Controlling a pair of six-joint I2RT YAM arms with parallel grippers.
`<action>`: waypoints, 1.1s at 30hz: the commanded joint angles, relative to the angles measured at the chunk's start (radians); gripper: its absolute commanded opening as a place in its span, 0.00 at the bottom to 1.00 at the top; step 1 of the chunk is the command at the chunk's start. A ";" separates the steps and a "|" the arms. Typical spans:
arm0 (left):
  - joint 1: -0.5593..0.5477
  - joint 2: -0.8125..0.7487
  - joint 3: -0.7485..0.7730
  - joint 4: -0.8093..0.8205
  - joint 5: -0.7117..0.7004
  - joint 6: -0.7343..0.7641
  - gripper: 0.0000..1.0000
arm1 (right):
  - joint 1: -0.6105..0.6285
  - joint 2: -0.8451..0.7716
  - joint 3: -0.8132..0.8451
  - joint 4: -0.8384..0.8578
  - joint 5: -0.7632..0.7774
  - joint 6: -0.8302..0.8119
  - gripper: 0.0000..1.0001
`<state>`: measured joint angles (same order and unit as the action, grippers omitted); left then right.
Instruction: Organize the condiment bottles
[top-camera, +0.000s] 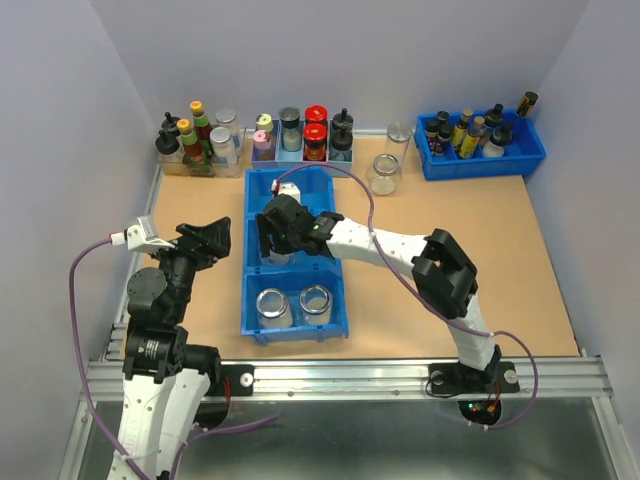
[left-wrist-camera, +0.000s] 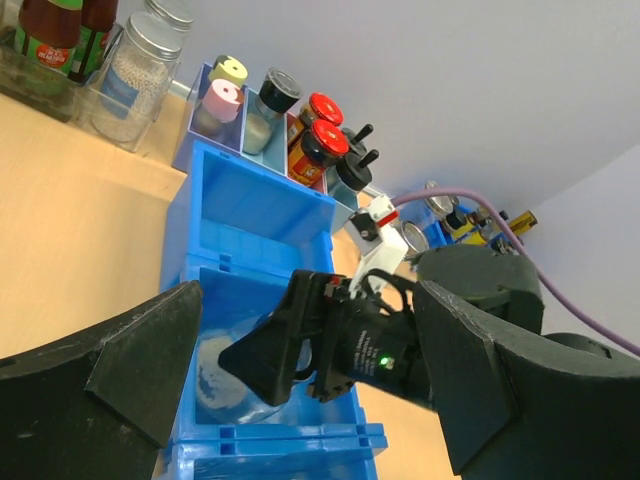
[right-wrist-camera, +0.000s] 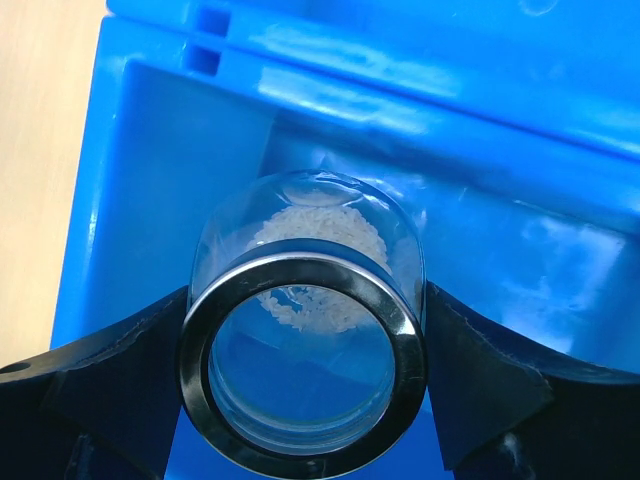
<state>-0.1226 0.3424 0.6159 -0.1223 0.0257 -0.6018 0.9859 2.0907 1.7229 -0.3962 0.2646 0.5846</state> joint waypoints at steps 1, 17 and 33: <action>0.000 -0.008 0.018 0.059 0.010 -0.003 0.97 | 0.016 -0.001 0.109 0.016 0.073 0.035 0.01; 0.000 0.001 0.015 0.073 0.020 -0.007 0.97 | 0.017 0.034 0.155 -0.032 0.044 0.006 0.77; 0.000 0.012 0.022 0.075 0.023 -0.007 0.97 | 0.017 0.063 0.156 -0.047 0.050 -0.022 1.00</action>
<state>-0.1226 0.3466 0.6159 -0.1017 0.0349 -0.6109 1.0012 2.1624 1.8095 -0.4717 0.3122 0.5758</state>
